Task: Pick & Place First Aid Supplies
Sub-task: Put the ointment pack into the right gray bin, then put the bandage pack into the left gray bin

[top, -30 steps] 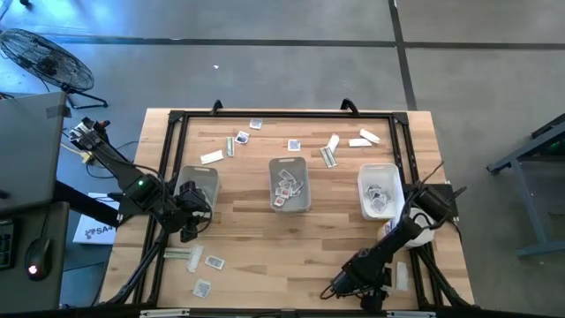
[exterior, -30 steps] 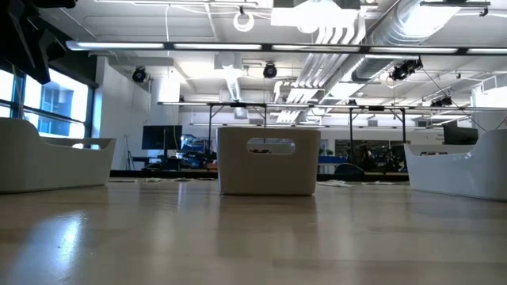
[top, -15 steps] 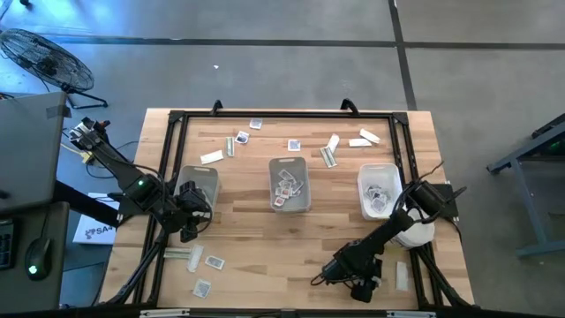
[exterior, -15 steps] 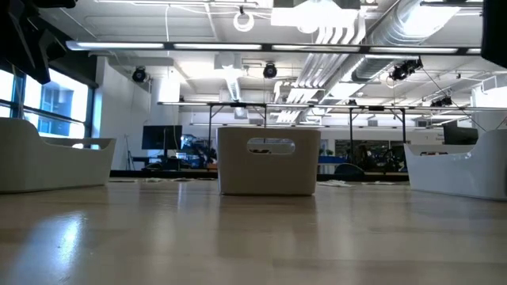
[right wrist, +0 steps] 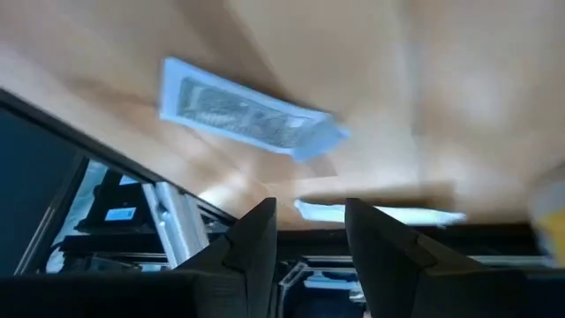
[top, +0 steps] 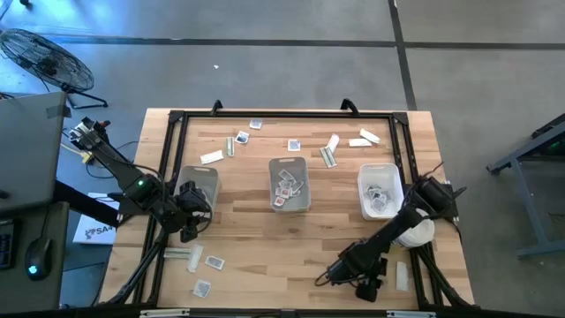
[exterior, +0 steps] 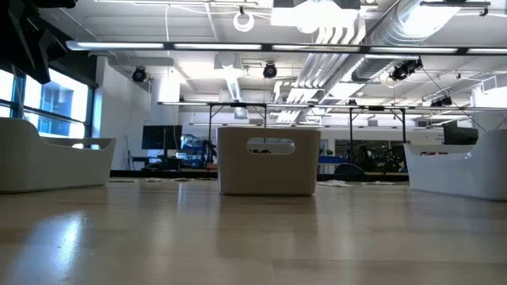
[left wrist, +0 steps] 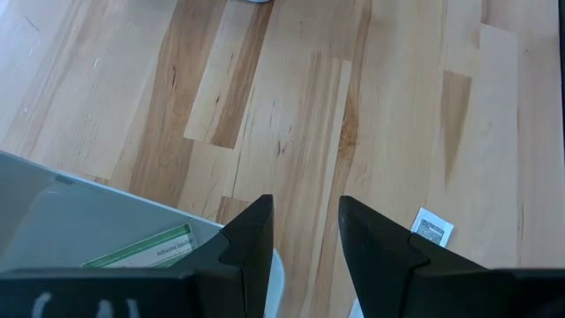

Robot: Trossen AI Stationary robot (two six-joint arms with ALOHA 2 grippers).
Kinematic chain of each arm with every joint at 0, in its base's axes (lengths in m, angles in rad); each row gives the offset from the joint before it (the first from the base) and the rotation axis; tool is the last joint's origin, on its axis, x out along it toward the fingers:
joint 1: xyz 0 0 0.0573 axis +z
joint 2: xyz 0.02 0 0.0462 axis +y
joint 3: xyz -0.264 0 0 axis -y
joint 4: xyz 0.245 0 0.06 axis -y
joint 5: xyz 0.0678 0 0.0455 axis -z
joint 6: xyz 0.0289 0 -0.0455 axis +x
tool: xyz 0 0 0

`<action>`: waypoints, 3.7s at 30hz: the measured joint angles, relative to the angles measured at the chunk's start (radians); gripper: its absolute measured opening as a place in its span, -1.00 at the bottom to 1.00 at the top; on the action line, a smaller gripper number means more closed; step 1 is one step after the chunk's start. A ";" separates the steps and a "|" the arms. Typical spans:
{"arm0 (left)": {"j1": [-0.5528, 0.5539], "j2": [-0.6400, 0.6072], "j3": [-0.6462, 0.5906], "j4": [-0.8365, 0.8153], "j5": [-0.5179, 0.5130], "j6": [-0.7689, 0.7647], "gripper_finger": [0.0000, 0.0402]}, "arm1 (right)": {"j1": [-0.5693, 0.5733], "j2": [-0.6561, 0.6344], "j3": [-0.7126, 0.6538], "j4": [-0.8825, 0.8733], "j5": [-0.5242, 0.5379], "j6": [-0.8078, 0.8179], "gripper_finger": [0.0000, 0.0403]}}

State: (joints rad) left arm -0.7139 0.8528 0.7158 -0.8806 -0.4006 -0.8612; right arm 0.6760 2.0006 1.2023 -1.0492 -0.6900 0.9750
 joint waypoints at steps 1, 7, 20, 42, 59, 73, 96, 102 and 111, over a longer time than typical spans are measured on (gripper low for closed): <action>0.000 0.000 0.000 0.000 0.000 0.000 -0.36 | 0.005 0.000 -0.009 0.023 -0.003 0.015 -0.35; 0.000 0.000 0.000 0.000 0.000 0.000 -0.36 | 0.014 0.002 -0.064 0.107 -0.012 0.070 -0.36; 0.000 0.000 0.000 0.000 0.000 0.000 -0.36 | -0.035 0.002 -0.071 0.191 0.012 0.078 -0.36; 0.000 0.000 0.000 0.000 0.000 0.000 -0.36 | -0.041 0.000 -0.071 0.211 0.084 0.229 -0.96; 0.000 0.000 0.000 0.000 0.000 0.000 -0.36 | -0.109 0.008 0.283 -0.078 0.415 0.062 -1.00; 0.000 0.000 0.000 0.000 0.000 0.000 -0.36 | -0.386 0.003 0.666 -0.029 1.288 -0.520 -1.00; 0.000 0.000 0.000 0.000 0.000 0.000 -0.36 | -0.682 0.233 0.664 -0.031 1.030 -0.853 -0.83; 0.000 0.000 0.000 0.000 0.000 0.000 -0.36 | -0.682 0.229 0.665 -0.031 0.994 -0.890 -0.50; 0.000 0.000 0.000 0.004 0.000 0.000 -0.36 | -0.675 0.164 0.677 -0.077 0.971 -0.928 -0.30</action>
State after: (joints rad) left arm -0.7136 0.8532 0.7158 -0.8764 -0.4007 -0.8614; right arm 0.0008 2.1642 1.8797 -1.1261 0.2813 0.0475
